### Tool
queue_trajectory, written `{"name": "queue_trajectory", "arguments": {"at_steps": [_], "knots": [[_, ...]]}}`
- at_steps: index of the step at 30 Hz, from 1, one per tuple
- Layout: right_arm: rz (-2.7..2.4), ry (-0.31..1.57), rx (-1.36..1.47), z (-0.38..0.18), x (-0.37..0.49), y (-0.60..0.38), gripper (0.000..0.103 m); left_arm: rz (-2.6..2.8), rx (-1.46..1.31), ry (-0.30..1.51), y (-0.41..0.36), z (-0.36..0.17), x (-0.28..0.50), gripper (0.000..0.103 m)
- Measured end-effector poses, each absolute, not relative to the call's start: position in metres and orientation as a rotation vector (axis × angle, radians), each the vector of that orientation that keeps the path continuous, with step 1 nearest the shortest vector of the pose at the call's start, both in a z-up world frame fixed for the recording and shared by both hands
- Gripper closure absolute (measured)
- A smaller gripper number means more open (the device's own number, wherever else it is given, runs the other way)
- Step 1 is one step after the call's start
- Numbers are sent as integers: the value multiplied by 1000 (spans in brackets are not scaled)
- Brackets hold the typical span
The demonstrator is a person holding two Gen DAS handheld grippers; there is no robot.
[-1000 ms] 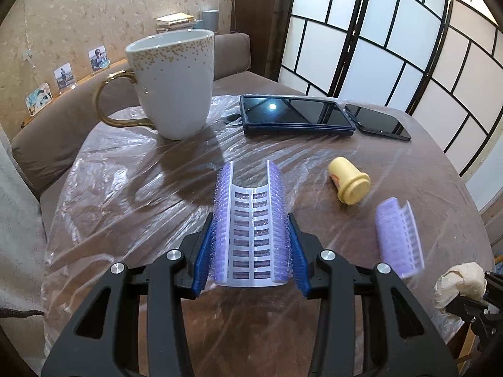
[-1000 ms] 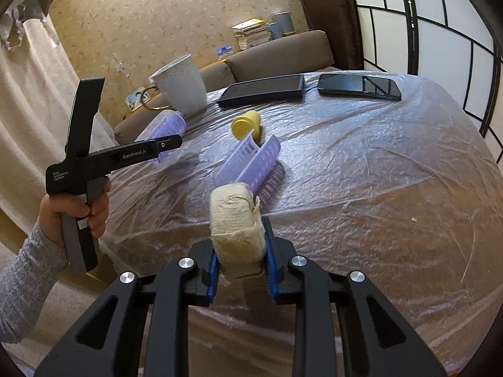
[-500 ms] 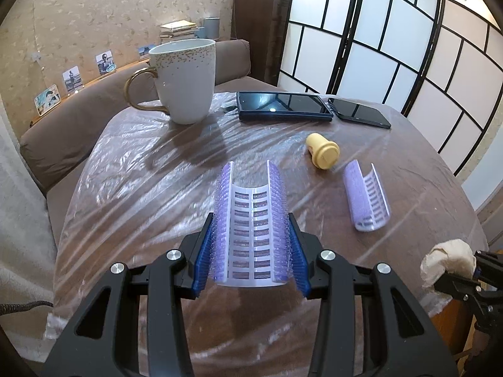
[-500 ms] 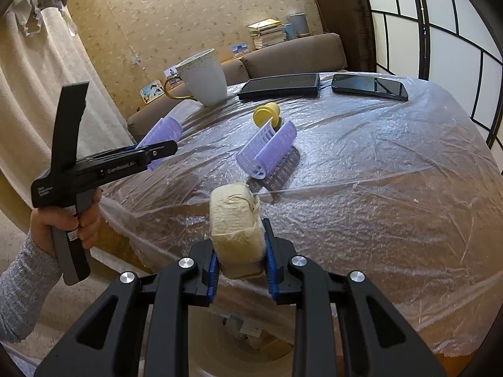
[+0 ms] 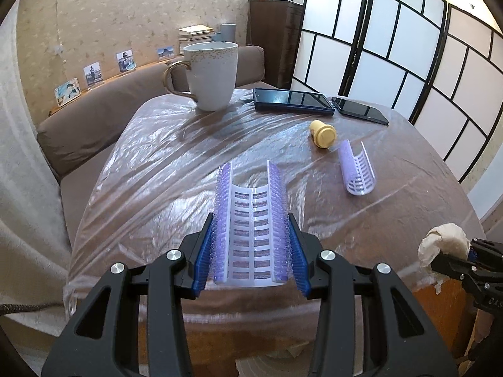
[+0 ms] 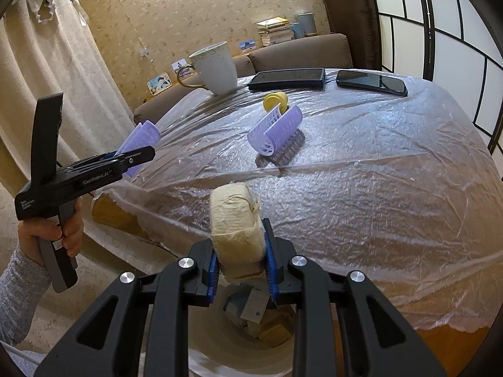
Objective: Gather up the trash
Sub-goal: 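Carry the purple roller with the left tool while the right tool carries the beige paper to the bin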
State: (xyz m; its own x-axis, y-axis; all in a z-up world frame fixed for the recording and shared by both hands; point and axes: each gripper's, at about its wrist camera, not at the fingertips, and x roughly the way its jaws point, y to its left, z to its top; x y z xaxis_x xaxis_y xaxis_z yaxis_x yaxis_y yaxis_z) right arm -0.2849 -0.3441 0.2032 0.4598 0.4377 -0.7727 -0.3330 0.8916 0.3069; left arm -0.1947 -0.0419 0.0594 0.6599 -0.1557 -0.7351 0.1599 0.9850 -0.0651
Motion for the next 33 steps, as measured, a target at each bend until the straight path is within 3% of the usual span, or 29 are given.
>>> {"name": "queue_trajectory", "arguments": {"at_steps": [33], "knots": [[560, 1038, 29, 195, -355, -352, 79, -373, 96, 862, -80, 54, -285, 59]]}}
